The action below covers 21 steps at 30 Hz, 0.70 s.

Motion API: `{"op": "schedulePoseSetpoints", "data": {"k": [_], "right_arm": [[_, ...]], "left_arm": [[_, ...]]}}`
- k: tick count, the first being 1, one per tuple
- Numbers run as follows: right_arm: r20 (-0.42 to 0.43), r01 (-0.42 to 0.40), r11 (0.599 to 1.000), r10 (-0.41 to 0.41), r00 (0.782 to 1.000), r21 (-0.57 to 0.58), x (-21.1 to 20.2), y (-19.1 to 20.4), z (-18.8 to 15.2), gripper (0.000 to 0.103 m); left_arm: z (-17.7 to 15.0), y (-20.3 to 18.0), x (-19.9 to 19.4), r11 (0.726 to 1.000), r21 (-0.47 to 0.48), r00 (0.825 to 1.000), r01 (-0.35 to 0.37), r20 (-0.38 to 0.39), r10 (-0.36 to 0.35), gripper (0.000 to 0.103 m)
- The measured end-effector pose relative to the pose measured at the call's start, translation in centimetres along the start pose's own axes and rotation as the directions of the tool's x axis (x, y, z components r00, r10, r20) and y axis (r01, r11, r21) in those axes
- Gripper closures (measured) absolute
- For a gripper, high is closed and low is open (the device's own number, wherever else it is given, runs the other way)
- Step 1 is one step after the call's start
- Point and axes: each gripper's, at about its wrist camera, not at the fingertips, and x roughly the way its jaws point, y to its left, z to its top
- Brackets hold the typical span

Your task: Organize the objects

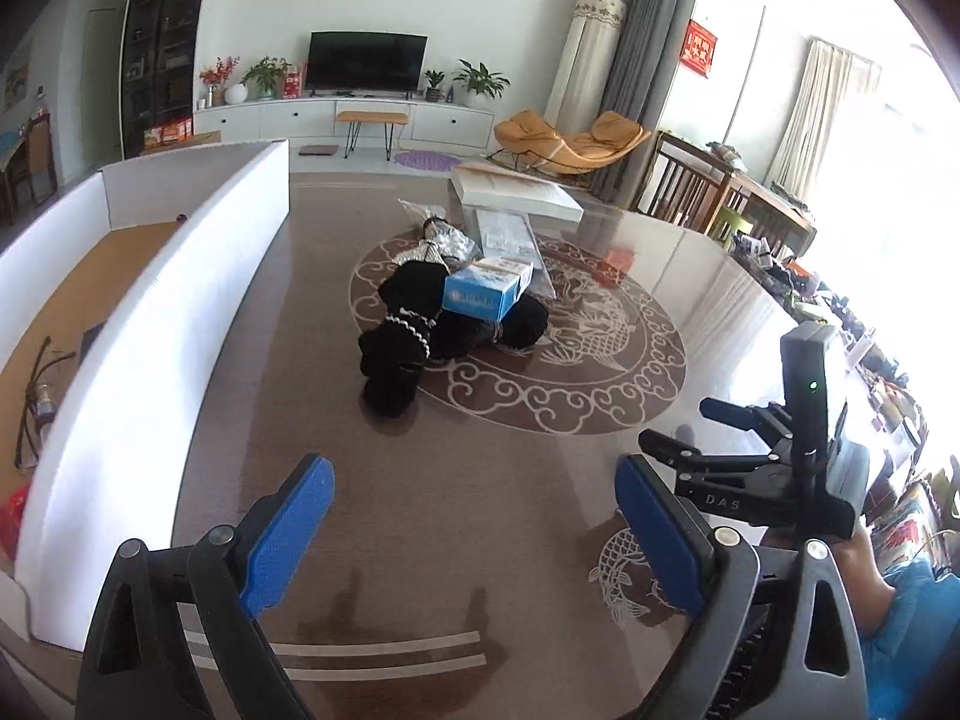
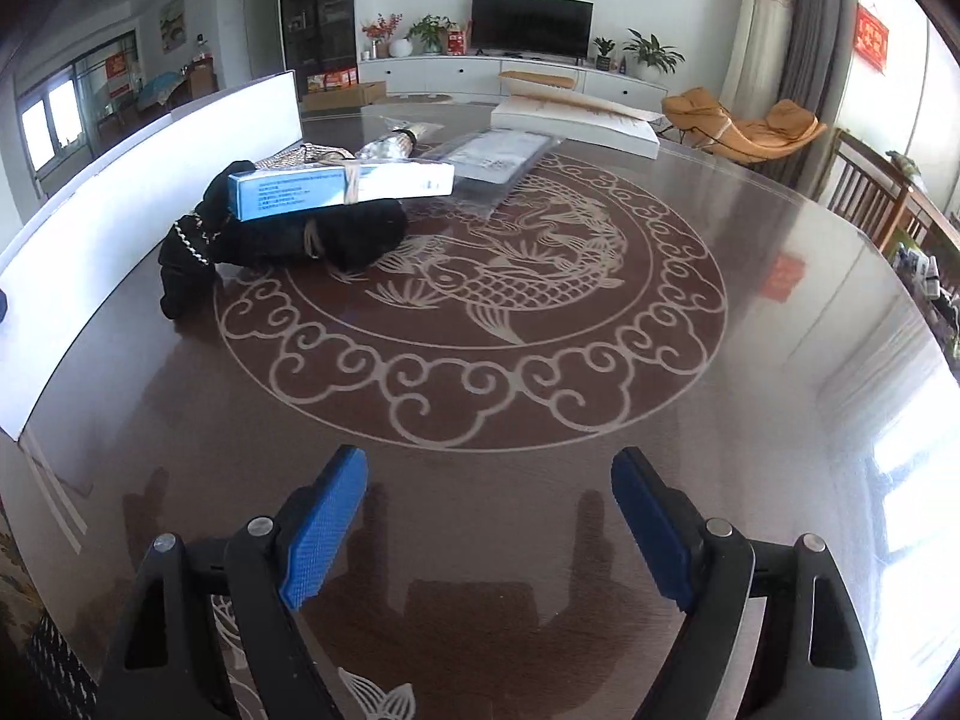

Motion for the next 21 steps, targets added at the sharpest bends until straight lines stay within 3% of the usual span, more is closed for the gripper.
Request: {"op": "schedulePoseSetpoints", "data": {"k": [4,9,16,18,20,21], "right_arm": [[0.002,0.021,0.999,-0.021,1.0,0.044,0.0,-0.6,0.2,0.019],[-0.021,0.046,0.997,-0.045,0.999,0.055,0.8,-0.6,0.2,0.017],[-0.044,0.015,0.997,-0.012,0.999,0.071,1.5,-0.8,0.7,0.016],[-0.052,-0.046,0.993,0.052,0.997,0.112,1.6,-0.6,1.4,0.017],[-0.058,-0.138,0.977,0.148,0.987,0.16,1.7,0.1,2.9,0.033],[-0.054,-0.192,0.963,0.205,0.977,0.188,1.9,0.6,3.9,0.036]], "left_arm": [[-1.2,0.9,4.3,0.996,-0.01,0.994,-0.092,-0.054,0.091,0.007],[-0.9,2.7,6.0,0.984,-0.03,0.984,-0.176,-0.048,0.174,0.007],[-0.9,3.6,8.1,0.983,-0.024,0.98,-0.182,-0.089,0.179,0.008],[-0.9,3.8,8.2,0.983,-0.032,0.981,-0.18,-0.085,0.177,0.008],[-0.9,3.6,8.5,0.981,-0.019,0.977,-0.195,-0.091,0.192,0.008],[-0.9,3.4,8.6,0.979,-0.01,0.975,-0.203,-0.095,0.201,0.008]]}}
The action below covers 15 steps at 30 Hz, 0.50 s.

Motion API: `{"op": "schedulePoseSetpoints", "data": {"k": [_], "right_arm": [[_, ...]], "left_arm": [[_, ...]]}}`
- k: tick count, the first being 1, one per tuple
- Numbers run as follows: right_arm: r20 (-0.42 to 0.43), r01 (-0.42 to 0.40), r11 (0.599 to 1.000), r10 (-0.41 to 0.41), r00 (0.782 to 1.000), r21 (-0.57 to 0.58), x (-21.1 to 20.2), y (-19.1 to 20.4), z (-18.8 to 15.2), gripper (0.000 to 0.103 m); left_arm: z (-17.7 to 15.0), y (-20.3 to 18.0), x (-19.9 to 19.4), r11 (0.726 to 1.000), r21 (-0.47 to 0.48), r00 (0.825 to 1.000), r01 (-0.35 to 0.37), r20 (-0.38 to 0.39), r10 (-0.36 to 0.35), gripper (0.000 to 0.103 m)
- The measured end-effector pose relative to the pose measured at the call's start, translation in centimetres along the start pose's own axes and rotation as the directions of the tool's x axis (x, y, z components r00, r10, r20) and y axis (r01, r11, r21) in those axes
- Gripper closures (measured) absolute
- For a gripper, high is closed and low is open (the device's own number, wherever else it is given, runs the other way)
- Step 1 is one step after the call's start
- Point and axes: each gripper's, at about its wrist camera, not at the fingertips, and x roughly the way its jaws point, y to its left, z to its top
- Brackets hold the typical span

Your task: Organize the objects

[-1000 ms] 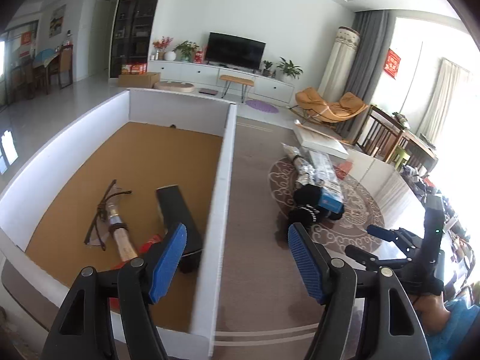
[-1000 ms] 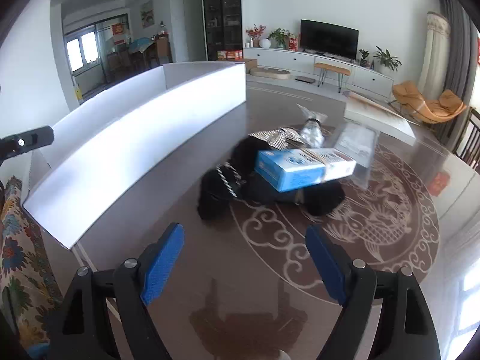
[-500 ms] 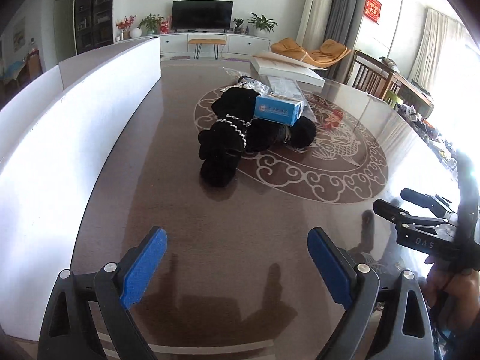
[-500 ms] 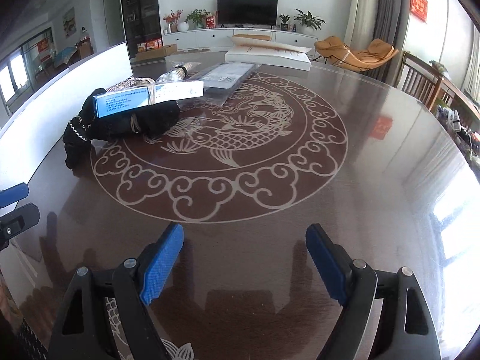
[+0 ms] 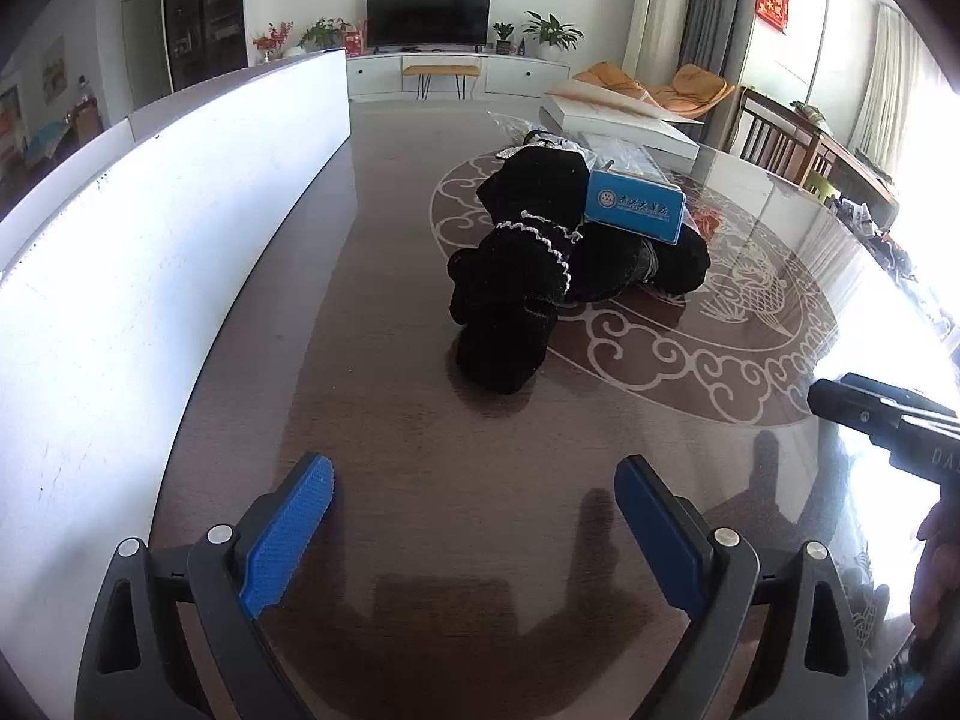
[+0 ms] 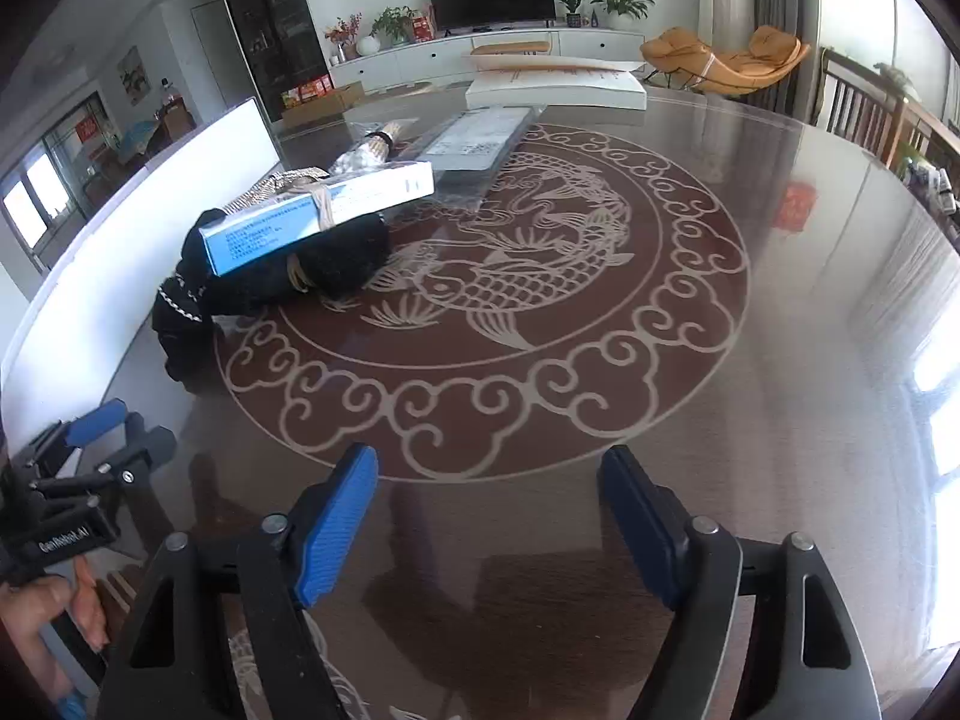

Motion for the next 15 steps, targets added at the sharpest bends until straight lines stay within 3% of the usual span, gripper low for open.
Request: {"op": "schedulePoseSetpoints", "data": {"k": [2,5,7,10,15], "right_arm": [[0.0,-0.124,0.988,0.124,0.992,0.088,0.5,1.1,2.2,0.037],[0.034,-0.226,0.959,0.223,0.974,0.171,1.7,3.5,6.2,0.037],[0.004,-0.239,0.951,0.243,0.97,0.194,3.4,5.4,8.5,0.037],[-0.117,-0.207,0.95,0.239,0.964,0.232,6.5,7.1,9.8,0.039],[-0.064,-0.262,0.927,0.288,0.955,0.269,5.6,4.8,8.8,0.092]], "left_arm": [[0.0,-0.1,0.0,1.0,0.009,1.0,-0.01,-0.004,0.01,0.008],[0.0,0.3,-0.2,1.0,-0.004,1.0,0.006,0.003,-0.006,0.008],[0.0,0.6,-0.3,1.0,-0.018,1.0,0.024,0.011,-0.024,0.008],[0.0,0.9,-0.5,0.998,-0.036,0.999,0.048,0.021,-0.047,0.008],[-0.3,1.4,-0.7,0.995,-0.063,0.996,0.082,0.037,-0.079,0.008]]}}
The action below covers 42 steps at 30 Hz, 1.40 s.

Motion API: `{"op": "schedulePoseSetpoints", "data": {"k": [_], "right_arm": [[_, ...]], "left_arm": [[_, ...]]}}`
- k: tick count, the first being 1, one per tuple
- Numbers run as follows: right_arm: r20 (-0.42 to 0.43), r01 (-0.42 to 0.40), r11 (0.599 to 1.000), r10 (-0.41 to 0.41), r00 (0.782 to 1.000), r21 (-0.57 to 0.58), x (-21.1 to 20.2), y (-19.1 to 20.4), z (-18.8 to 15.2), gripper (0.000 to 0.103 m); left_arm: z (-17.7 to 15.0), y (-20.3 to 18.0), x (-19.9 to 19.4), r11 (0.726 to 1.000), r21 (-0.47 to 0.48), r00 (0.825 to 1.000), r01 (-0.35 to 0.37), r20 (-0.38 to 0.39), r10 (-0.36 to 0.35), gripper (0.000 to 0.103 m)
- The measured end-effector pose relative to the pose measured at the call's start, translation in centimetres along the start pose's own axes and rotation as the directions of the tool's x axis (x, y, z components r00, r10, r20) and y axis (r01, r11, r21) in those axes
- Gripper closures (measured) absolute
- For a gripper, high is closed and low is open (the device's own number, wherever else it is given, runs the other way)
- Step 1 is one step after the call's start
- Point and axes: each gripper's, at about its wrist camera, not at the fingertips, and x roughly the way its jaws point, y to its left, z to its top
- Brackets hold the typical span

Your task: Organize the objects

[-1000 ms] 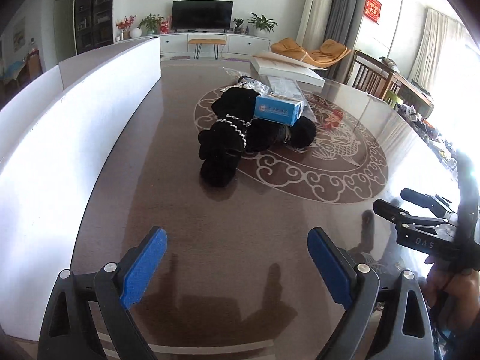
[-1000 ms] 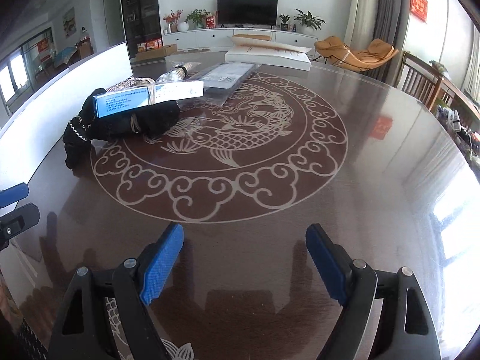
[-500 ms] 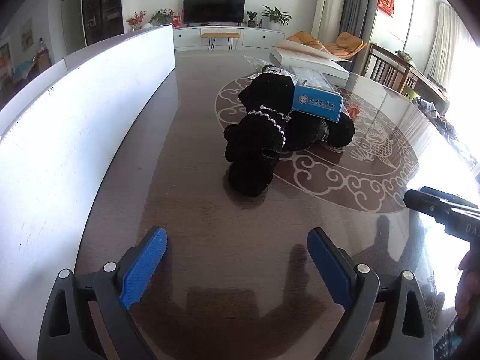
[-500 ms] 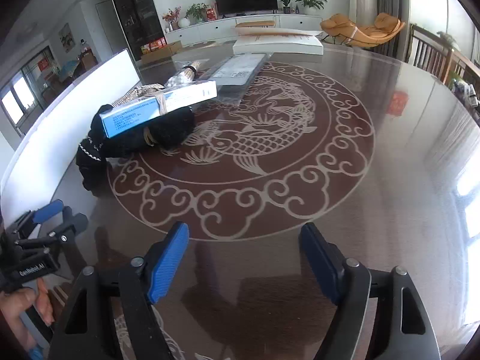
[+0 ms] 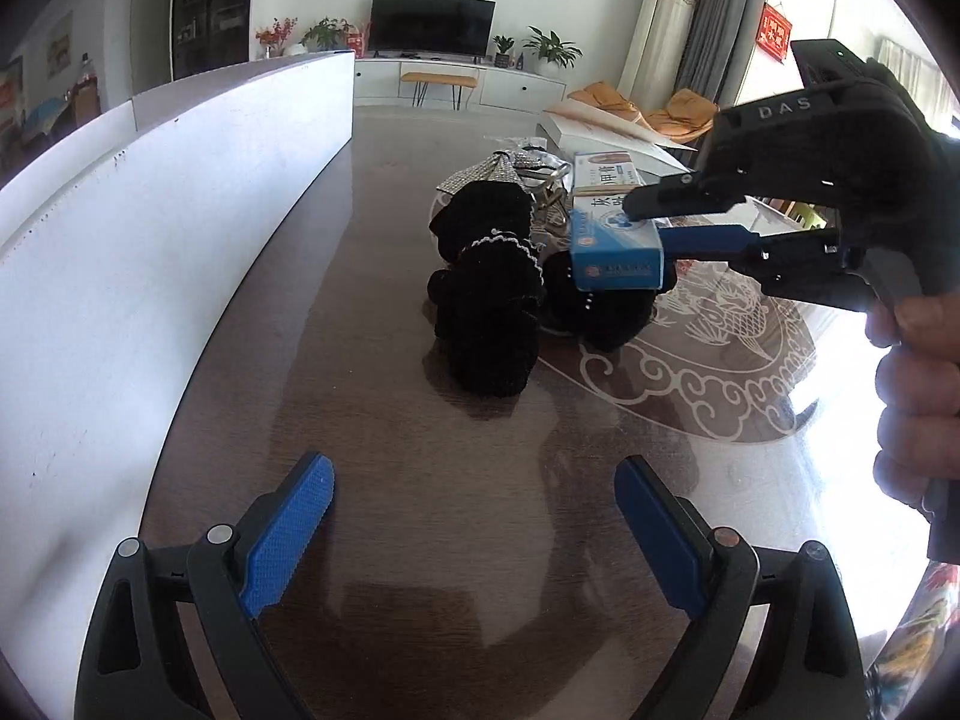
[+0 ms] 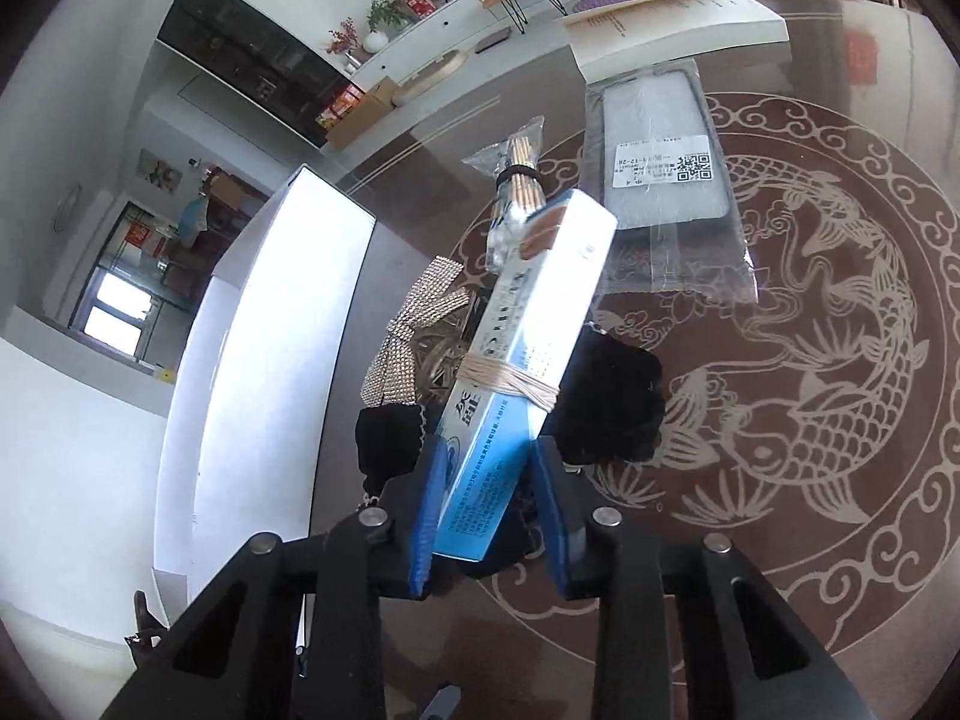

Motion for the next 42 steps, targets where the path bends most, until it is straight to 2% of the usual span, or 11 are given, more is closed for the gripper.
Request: {"op": "schedulePoseSetpoints", "data": {"k": [1,4,9,16,18,22,24,26,31,37,42], "right_arm": [[0.003,-0.014,1.0,0.014,1.0,0.001,-0.5,-0.7,-0.2,0.102],[-0.033,0.011,1.0,-0.011,0.999,-0.014,-1.9,-3.0,-1.2,0.102],[0.002,0.211,0.962,-0.214,0.977,-0.171,-3.5,-4.2,-2.4,0.096],[-0.013,0.158,0.981,-0.161,0.987,-0.109,0.0,-1.7,-0.9,0.093],[0.007,0.166,0.983,-0.166,0.986,-0.08,1.4,-0.3,0.2,0.081],[-0.013,0.205,0.971,-0.208,0.978,-0.124,4.3,2.4,0.5,0.037],[-0.006,0.267,0.94,-0.274,0.962,-0.212,5.2,3.3,-0.3,0.036],[0.006,0.28,0.923,-0.289,0.957,-0.265,5.1,3.2,-1.1,0.068],[0.075,0.311,0.897,-0.303,0.95,-0.314,1.0,-0.8,-3.6,0.069],[0.176,0.414,0.837,-0.375,0.91,-0.357,-5.7,-6.8,-7.5,0.069],[0.198,0.402,0.858,-0.355,0.914,-0.319,-7.7,-8.5,-8.7,0.067]], "left_arm": [[0.0,0.0,0.0,1.0,-0.002,1.0,0.002,0.001,-0.002,0.008],[-0.1,0.1,-0.1,1.0,-0.005,1.0,0.006,0.002,-0.006,0.008],[-0.2,-0.2,-0.1,1.0,0.0,1.0,-0.005,0.0,0.005,0.008],[-0.2,-0.1,-0.1,1.0,0.003,1.0,-0.007,-0.002,0.007,0.008],[-0.2,0.0,-0.1,1.0,0.001,1.0,-0.006,-0.001,0.006,0.008],[-0.2,0.0,-0.1,1.0,0.001,1.0,-0.004,-0.001,0.004,0.007],[-0.2,0.0,-0.1,1.0,-0.003,1.0,0.0,0.001,0.0,0.007],[0.0,-0.1,0.1,1.0,-0.008,1.0,0.006,0.004,-0.005,0.008],[0.1,0.1,0.0,1.0,-0.021,1.0,0.022,0.01,-0.022,0.008],[0.2,0.2,0.1,1.0,-0.02,1.0,0.02,0.009,-0.02,0.007],[0.9,-1.1,1.1,0.998,0.062,0.998,-0.025,-0.052,0.028,0.0]]}}
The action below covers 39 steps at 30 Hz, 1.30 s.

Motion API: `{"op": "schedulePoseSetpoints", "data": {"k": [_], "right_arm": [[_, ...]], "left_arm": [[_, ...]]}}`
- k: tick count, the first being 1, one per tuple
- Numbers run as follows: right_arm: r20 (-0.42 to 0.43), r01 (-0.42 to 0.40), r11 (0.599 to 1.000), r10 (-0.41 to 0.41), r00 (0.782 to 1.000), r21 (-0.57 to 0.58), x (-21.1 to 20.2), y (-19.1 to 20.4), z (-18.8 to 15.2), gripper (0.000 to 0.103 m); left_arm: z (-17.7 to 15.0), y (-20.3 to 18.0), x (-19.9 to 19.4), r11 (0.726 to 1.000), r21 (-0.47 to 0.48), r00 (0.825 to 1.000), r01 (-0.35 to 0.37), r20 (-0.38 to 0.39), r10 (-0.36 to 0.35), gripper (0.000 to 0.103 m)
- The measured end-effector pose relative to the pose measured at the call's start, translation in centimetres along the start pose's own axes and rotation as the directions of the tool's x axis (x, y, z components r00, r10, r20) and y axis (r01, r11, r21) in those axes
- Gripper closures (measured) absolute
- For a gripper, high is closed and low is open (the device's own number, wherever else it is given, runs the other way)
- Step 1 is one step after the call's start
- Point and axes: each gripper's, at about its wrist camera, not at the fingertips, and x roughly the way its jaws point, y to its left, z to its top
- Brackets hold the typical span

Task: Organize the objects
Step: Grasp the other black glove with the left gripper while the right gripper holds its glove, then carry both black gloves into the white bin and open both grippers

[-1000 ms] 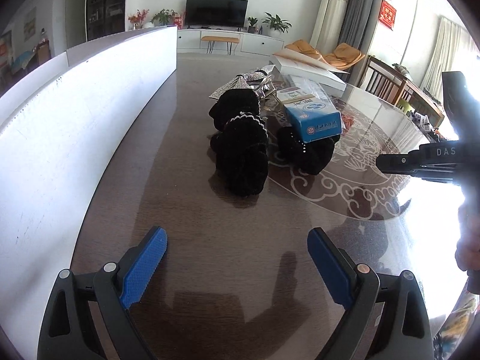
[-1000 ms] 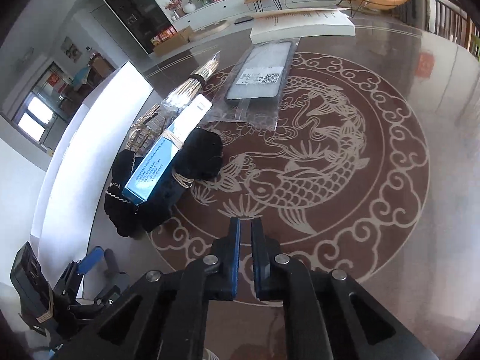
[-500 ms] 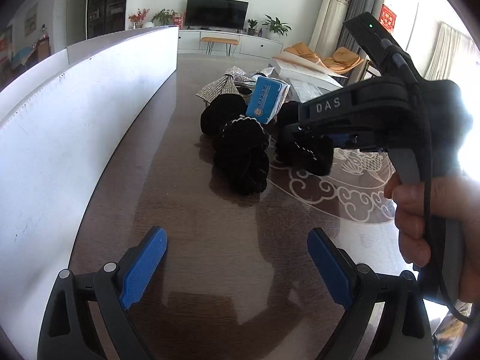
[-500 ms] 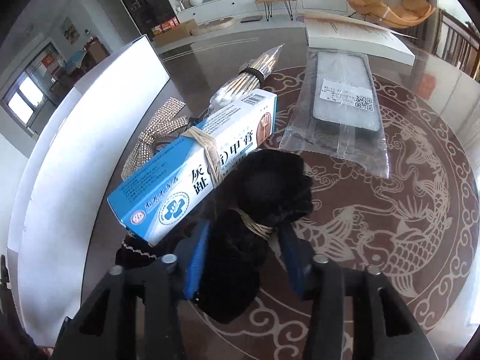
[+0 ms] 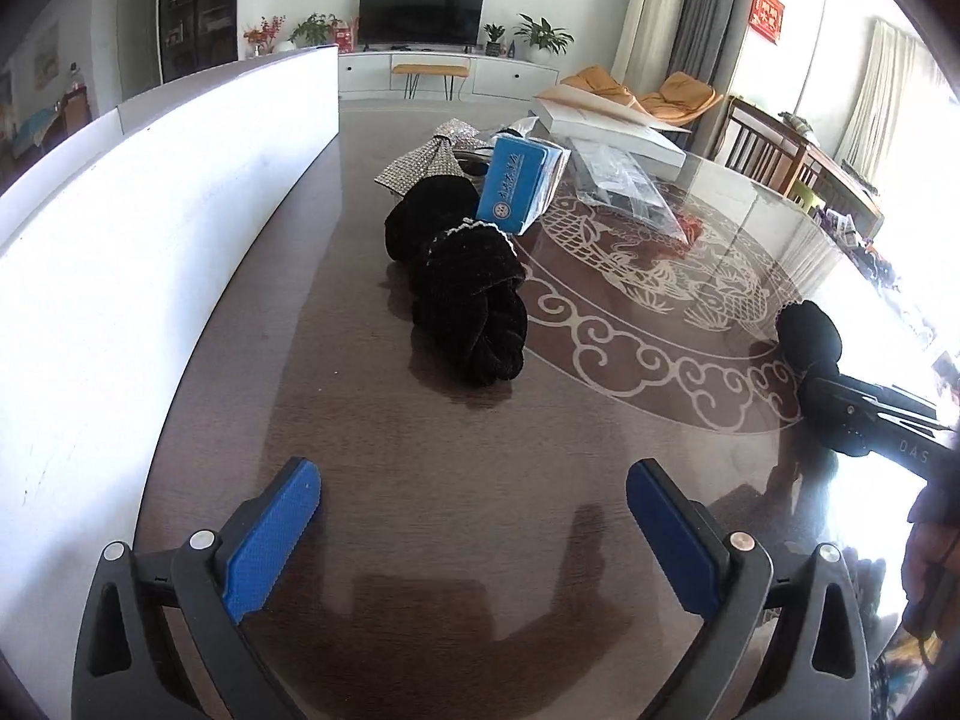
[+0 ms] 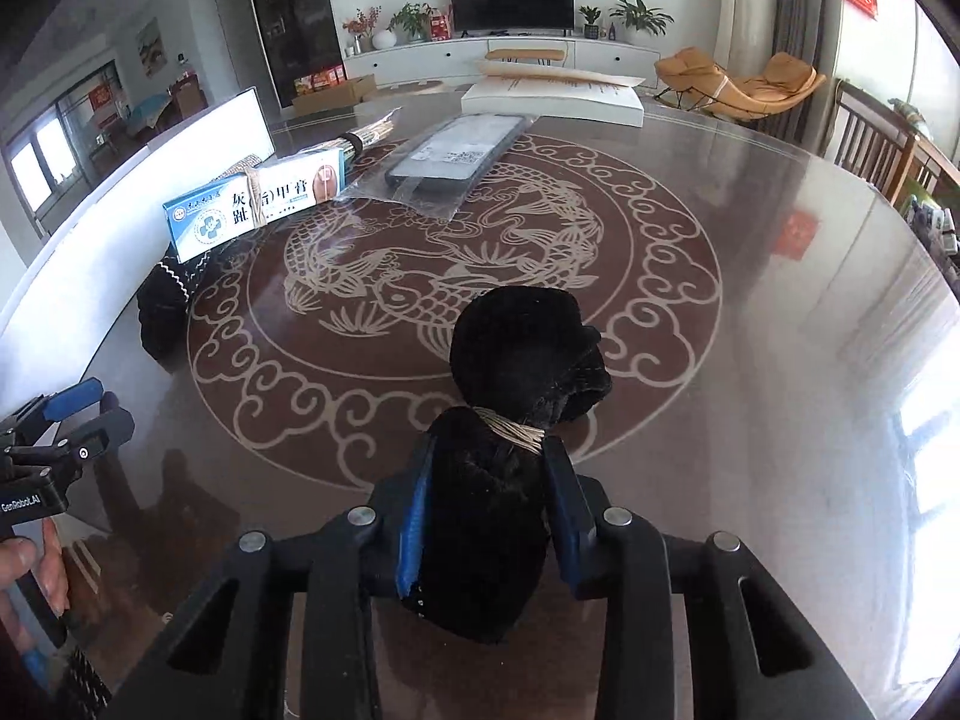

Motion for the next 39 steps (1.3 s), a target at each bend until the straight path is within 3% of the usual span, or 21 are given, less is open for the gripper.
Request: {"op": "schedulePoseSetpoints", "data": {"k": [4,8,9,10,11,12,15,19,21,23,24,25,26,31,34,36,37,38,39], "right_arm": [[0.057,-0.001,0.999,-0.002,0.998,0.045,-0.3,-0.1,-0.8,0.065],[0.054,0.02,0.999,-0.021,0.998,0.029,0.1,0.5,-0.5,0.065],[0.054,0.02,0.999,-0.021,0.998,0.028,0.0,0.5,-0.7,0.065],[0.054,0.02,0.999,-0.022,0.998,0.027,0.0,0.5,-0.7,0.064],[0.054,0.021,0.999,-0.023,0.998,0.027,0.0,0.5,-0.7,0.064],[0.054,0.021,0.999,-0.023,0.998,0.027,0.0,0.5,-0.7,0.064],[0.054,0.02,0.999,-0.021,0.998,0.028,0.0,0.5,-0.7,0.064],[0.055,0.012,0.999,-0.014,0.998,0.033,0.0,0.4,-0.7,0.064],[0.054,0.014,0.999,-0.016,0.998,0.032,0.1,0.4,-0.7,0.064],[0.053,0.013,1.0,-0.015,0.999,0.025,0.1,0.5,-0.7,0.062],[0.052,0.023,1.0,-0.024,0.998,0.02,0.1,0.6,-0.6,0.058],[0.041,0.049,0.999,-0.05,0.998,0.021,0.3,0.6,-0.6,0.035],[0.029,0.06,0.998,-0.061,0.998,0.022,0.5,0.6,-0.6,0.019],[0.0,0.009,1.0,-0.009,1.0,0.021,0.4,0.2,-0.4,0.018],[-0.052,-0.039,0.996,0.043,0.998,0.077,0.2,-0.6,1.0,0.019],[-0.054,-0.028,0.997,0.032,0.998,0.078,-0.2,-0.8,2.1,0.021],[-0.117,-0.004,0.999,0.01,0.993,0.046,0.5,-0.5,2.5,0.039],[-0.187,-0.001,1.0,0.006,0.982,0.022,1.3,-0.3,2.6,0.075],[-0.179,0.001,1.0,0.002,0.984,0.015,1.1,-0.1,2.5,0.074]], "left_arm": [[3.1,-0.5,1.3,0.999,0.043,1.0,-0.013,-0.013,0.013,0.0],[6.9,0.1,3.1,0.998,0.037,0.999,-0.044,-0.008,0.045,0.0],[7.6,0.1,3.5,0.999,0.034,0.999,-0.037,-0.005,0.037,0.004],[8.0,0.4,3.8,0.999,0.031,1.0,-0.019,0.005,0.019,0.029],[8.2,0.6,4.2,1.0,0.025,1.0,-0.011,-0.006,0.011,0.065],[8.1,0.9,4.4,1.0,0.012,1.0,-0.004,-0.029,0.005,0.068],[5.5,1.3,2.7,0.999,-0.024,0.999,0.037,0.001,-0.037,0.068],[-0.3,0.7,-1.0,0.999,0.02,0.999,0.037,0.02,-0.037,0.065],[-2.0,1.0,-2.0,1.0,0.018,1.0,0.02,0.016,-0.02,0.054],[-2.7,1.4,-2.5,1.0,0.006,1.0,0.018,0.019,-0.018,0.016],[-2.8,1.6,-2.5,1.0,-0.002,1.0,0.012,0.017,-0.012,0.011],[-2.7,1.7,-2.2,1.0,-0.004,1.0,0.01,0.015,-0.01,0.01],[-2.5,1.7,-2.1,1.0,0.007,1.0,0.001,0.014,-0.001,0.01],[-1.5,0.9,-1.0,0.995,0.082,0.998,-0.054,-0.039,0.058,0.01],[-0.7,0.7,-0.6,0.995,0.088,0.998,-0.042,-0.043,0.046,0.01],[-0.2,0.7,-0.7,0.995,0.092,1.0,-0.025,-0.017,0.027,0.032],[0.0,0.8,-0.7,0.996,0.089,1.0,-0.003,-0.02,0.005,0.063],[0.2,0.8,-0.9,0.996,0.089,1.0,-0.012,-0.016,0.014,0.065],[0.2,1.0,-1.3,0.997,0.081,1.0,0.015,-0.012,-0.014,0.065]]}}
